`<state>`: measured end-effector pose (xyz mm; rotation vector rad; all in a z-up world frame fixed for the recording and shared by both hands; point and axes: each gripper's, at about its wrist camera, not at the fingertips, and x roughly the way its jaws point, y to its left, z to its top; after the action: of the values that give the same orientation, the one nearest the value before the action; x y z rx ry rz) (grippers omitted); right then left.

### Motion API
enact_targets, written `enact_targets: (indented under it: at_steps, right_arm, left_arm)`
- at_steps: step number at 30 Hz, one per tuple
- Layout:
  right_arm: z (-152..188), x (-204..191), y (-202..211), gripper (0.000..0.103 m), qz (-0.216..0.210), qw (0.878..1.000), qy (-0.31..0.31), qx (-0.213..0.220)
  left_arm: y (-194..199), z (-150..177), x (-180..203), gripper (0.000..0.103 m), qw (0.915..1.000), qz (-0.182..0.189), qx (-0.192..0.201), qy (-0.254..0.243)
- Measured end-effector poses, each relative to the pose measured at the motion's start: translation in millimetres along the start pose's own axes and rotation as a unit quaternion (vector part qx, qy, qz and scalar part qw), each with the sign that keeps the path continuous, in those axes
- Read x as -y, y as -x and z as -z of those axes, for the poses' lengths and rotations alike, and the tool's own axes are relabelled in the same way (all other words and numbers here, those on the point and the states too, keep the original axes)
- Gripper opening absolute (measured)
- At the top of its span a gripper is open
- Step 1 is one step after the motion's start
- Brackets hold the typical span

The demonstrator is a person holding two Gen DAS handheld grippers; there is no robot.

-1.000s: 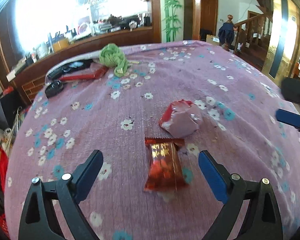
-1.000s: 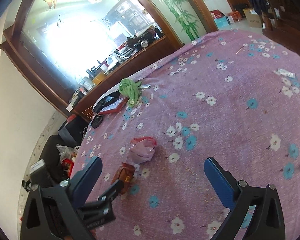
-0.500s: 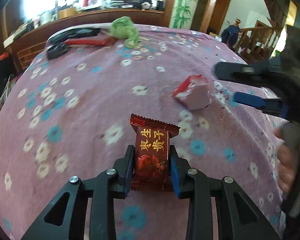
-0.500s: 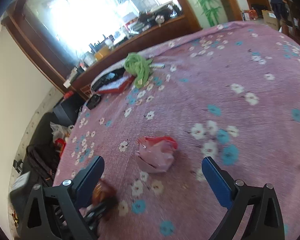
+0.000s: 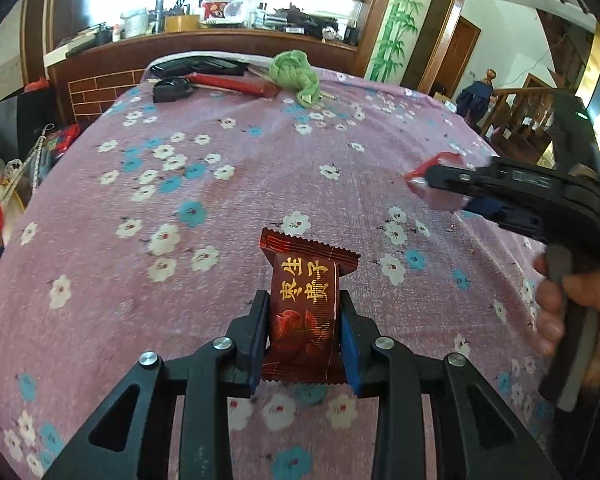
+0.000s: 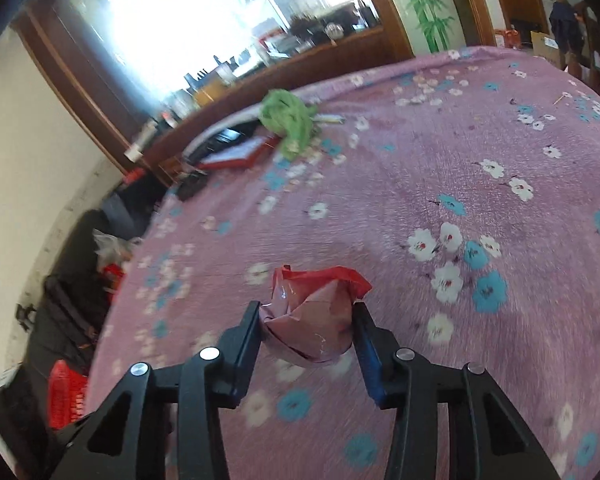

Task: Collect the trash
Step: 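Carry the candy wrapper and pink bag over the red wastebasket with both tools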

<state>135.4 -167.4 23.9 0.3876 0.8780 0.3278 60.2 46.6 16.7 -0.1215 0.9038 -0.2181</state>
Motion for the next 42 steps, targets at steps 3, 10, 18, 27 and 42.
enact_targets:
  at_steps: [3,10,18,27,42]
  right_arm:
    - [15,-5,21,0.048,-0.032,0.999,-0.017,0.014]
    - [36,-48,49,0.048,-0.047,0.997,0.056,0.035]
    - [52,-69,42,0.048,-0.053,0.993,0.107,0.015]
    - [70,-111,66,0.048,-0.073,0.987,0.141,0.024]
    - [126,-173,93,0.048,-0.11,0.981,0.159,0.029]
  left_arm:
    - [13,6,-3,0.034,0.9999,-0.005,0.012,-0.001]
    - [51,30,-24,0.034,0.9986,-0.042,0.029,0.016]
    - [95,58,-50,0.034,0.9952,-0.075,0.041,0.047]
    - [144,83,-80,0.034,0.9909,-0.11,0.052,0.058]
    - [191,117,-117,0.034,0.9828,-0.147,0.083,0.074]
